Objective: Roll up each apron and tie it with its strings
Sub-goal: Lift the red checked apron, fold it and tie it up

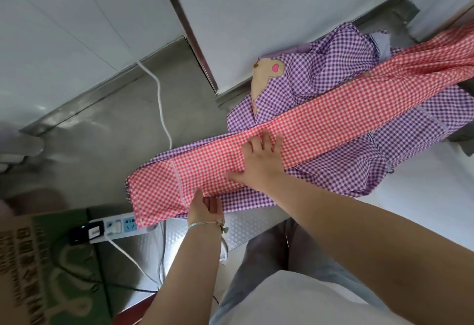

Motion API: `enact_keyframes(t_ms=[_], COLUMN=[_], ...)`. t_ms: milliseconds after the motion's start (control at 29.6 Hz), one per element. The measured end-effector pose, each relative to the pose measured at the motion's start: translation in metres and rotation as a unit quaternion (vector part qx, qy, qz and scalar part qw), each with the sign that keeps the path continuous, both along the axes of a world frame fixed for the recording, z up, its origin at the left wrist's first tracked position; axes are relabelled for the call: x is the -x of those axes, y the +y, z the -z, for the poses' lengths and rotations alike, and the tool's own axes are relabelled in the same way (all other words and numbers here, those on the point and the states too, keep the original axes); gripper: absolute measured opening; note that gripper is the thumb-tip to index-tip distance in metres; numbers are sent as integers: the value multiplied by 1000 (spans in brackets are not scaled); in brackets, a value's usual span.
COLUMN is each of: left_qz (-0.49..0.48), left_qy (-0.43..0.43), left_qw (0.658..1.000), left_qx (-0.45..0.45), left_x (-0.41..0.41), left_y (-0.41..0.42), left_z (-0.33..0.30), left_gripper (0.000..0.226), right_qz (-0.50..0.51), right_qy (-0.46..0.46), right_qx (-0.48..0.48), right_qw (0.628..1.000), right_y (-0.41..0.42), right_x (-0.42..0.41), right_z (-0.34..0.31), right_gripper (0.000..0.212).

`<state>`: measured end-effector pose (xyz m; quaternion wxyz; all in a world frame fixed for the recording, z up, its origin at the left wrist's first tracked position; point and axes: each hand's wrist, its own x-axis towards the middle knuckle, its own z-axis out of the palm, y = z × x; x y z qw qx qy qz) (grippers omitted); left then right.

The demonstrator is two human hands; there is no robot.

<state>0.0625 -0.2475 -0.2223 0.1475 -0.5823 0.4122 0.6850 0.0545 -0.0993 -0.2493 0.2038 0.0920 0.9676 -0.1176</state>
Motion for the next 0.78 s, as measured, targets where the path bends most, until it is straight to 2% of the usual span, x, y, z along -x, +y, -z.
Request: enact_keyframes(t_ms=[101, 203, 372, 473, 541, 608, 642, 676, 710, 777], left_qz=[-19, -56, -19, 3, 66, 171, 230, 285, 344, 456], left_qy=[13, 46, 138, 171, 172, 210, 243, 278, 318, 420], left_qw=[999, 996, 988, 984, 972, 938, 914, 891, 858, 743], left_qx=[-30, -54, -63, 42, 142, 216, 230, 219, 210, 253], left_x=[5, 6, 11, 11, 4, -5, -9, -11, -13, -15], left_y=[-4, -12, -26, -27, -19, -6, 3, 12, 22, 39], left_z=[0, 5, 9, 2, -6, -15, -21, -23, -25, -18], left_gripper=[5, 17, 15, 36, 43, 42, 32, 25, 27, 47], right_qz=[15, 8, 15, -10, -28, -33, -33, -31, -18, 97], right_qy=[-17, -24, -26, -30, -41, -47, -55, -61, -68, -86], right_qx=[-16, -39, -21, 7, -2, 0, 6, 21, 47, 183], right_qw=[1000, 999, 999, 999, 999, 998, 998, 997, 996, 974], right_y=[-13, -24, -29, -26, -26, -27, -28, -29, -28, -14], right_x=[8, 8, 0, -1, -1, 2, 4, 6, 6, -1], right_z=[-6, -7, 3, 6, 7, 4, 5, 1, -8, -29], right_gripper=[114, 113, 109, 91, 85, 83, 83, 82, 80, 73])
